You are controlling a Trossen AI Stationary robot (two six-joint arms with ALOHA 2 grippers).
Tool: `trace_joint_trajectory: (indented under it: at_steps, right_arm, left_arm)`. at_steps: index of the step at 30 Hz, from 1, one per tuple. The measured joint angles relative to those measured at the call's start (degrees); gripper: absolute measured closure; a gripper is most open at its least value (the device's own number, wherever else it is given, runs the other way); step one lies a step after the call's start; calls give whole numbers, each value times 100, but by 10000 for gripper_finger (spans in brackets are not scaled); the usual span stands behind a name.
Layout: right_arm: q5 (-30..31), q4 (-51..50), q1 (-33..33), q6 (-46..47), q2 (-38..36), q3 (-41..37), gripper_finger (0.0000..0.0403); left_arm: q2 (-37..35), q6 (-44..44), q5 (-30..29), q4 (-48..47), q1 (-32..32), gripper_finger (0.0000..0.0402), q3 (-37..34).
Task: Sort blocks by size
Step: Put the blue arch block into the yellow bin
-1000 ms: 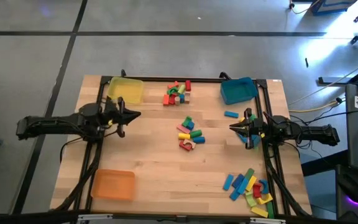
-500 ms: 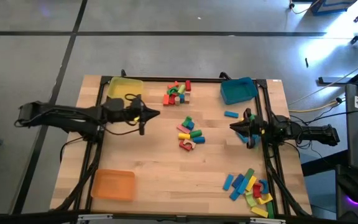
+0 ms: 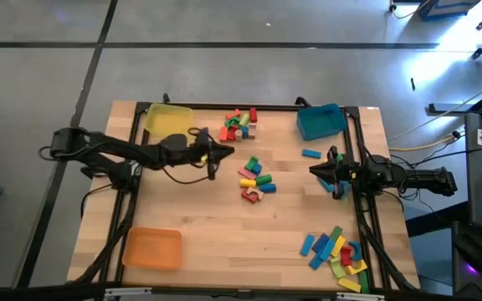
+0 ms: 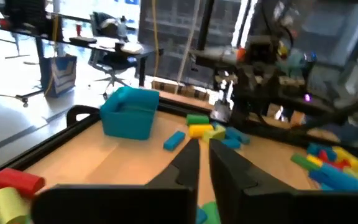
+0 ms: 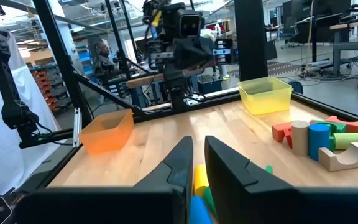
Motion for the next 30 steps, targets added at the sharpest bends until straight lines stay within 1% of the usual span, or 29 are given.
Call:
trace_joint_trajectory:
  at_steps: [3,6,9,12,15,19,23,27,30]
  right_arm:
    - [0,0,2,0,0,0,357]
    - [0,-47,2,-4,0,1,357]
    - [-4,-120,2,-17,2,1,357]
    - [-7,-142,2,-20,0,0,357]
    - [-8,-149,2,-20,0,-1,357]
    - [-8,-160,1,-23,0,1,357]
    - [-8,-176,0,-24,0,1,357]
    - [-7,-186,0,-45,0,2,357]
    - [-4,-191,-1,-133,0,0,357]
  left_arm:
    - [322,299,21,-601,-195,314,521]
    - [650,407,-84,-1473,-333,256,1202]
    - [1017,404,-444,-2367,-479,206,1826]
    - [1430,365,-790,-2920,-610,172,2355]
    - [1863,103,-1056,-3203,-710,158,2789]
    - [2421,-190,-1370,-3292,-791,155,3155]
    - [2767,-490,-1617,-3305,-800,155,3290]
    - [2911,-709,-2000,-3280,-791,155,3295]
    - [3025,-840,-2066,-3186,-759,155,3295]
